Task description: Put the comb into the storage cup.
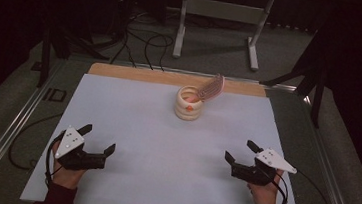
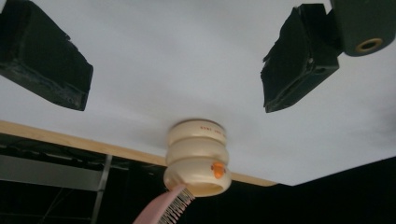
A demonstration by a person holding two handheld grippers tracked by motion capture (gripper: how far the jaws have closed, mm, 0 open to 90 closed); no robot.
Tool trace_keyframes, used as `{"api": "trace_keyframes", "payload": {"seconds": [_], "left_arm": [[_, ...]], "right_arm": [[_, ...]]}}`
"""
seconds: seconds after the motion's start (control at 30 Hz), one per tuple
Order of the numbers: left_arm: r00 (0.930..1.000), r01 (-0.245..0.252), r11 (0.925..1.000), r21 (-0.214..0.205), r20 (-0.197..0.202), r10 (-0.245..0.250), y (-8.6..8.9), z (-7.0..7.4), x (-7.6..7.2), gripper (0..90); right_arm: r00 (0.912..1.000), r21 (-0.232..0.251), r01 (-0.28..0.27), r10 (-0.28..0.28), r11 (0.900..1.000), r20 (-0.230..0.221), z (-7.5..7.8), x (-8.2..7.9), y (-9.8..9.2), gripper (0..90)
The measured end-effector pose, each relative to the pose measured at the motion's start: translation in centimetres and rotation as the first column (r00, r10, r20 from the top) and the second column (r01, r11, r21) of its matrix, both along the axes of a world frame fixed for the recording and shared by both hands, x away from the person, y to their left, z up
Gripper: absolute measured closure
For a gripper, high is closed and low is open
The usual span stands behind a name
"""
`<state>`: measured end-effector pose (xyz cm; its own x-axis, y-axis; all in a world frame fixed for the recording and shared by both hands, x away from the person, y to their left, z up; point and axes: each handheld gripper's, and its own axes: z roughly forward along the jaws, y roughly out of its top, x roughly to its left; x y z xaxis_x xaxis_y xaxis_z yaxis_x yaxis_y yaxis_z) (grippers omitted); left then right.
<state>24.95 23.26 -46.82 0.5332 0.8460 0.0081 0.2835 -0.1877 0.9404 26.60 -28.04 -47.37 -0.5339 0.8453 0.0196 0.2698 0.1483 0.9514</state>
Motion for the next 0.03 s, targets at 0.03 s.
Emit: {"api": "trace_keyframes", "payload": {"seconds": [0.03], "left_arm": [[1.0000, -0.001, 1.0000, 0.000, -0.001, 0.001, -0.01, -0.02, 0.00, 0.4]], "right_arm": [[1.0000, 0.003, -0.002, 0.002, 1.0000, -0.001, -0.06, 0.01, -0.06, 8.4]]}}
